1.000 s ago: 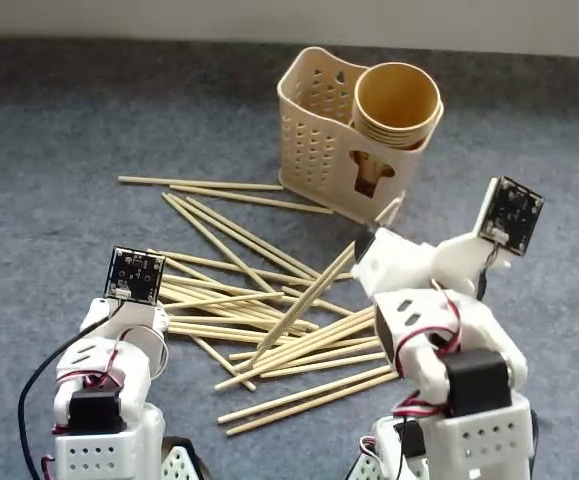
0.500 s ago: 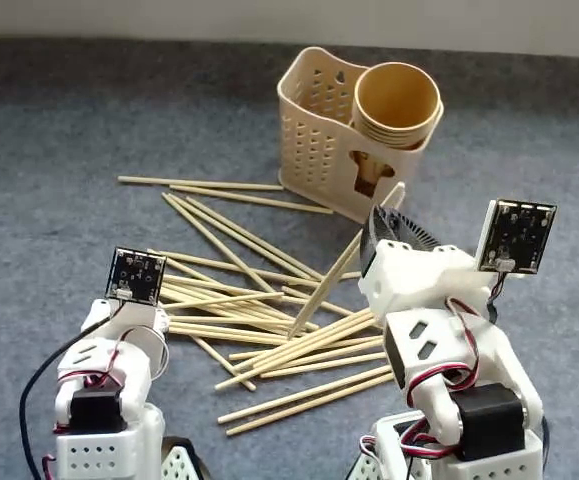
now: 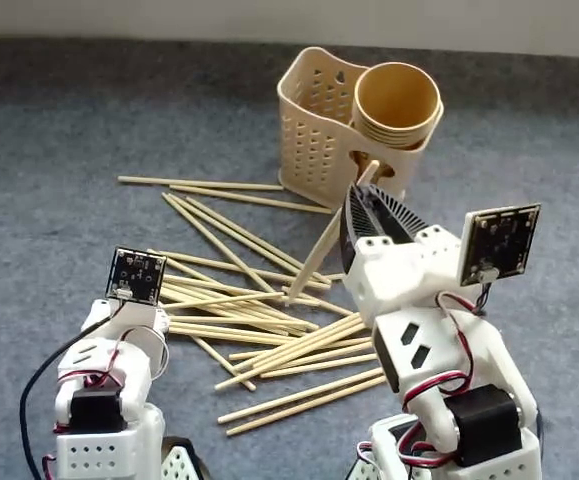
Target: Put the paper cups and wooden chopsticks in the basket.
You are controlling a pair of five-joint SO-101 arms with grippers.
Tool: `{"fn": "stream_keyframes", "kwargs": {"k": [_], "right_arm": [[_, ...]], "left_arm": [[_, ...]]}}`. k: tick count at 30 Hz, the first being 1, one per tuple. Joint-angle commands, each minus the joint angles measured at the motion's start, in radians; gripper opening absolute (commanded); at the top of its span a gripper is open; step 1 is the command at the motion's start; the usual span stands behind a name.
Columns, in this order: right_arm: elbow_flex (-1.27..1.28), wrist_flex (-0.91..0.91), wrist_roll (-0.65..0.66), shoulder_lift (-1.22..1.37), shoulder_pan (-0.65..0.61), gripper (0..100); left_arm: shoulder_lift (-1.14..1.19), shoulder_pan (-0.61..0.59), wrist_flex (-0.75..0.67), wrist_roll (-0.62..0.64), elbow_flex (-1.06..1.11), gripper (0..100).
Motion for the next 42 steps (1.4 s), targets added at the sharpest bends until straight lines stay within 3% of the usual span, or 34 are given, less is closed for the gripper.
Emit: {"fn": "stream_keyframes", "kwargs": {"k": [1, 12, 16, 20, 28, 42], "right_arm": [[-0.015, -0.107, 0.014, -0.005, -0.008, 0.5], [-0.008, -0.46, 0.021, -0.002, -0.007, 0.5], [-0.005, -0.581, 0.143, -0.001, -0.007, 0.5], [-0.007, -0.676, 0.184, 0.041, -0.005, 0.5], [-0.015, -0.924, 0.344, 0.252, -0.002, 0.5], [-0.019, -1.142, 0.345, 0.556, 0.07, 0.5]], "left_arm": [[-0.01, -0.007, -0.005, -0.009, -0.005, 1], [-0.01, -0.008, -0.005, -0.011, -0.005, 1], [-0.01, -0.008, -0.005, -0.011, -0.005, 1], [-0.01, -0.008, -0.005, -0.011, -0.004, 1], [-0.01, -0.008, -0.005, -0.011, -0.004, 1], [-0.01, -0.008, -0.006, -0.011, 0.005, 1]]}}
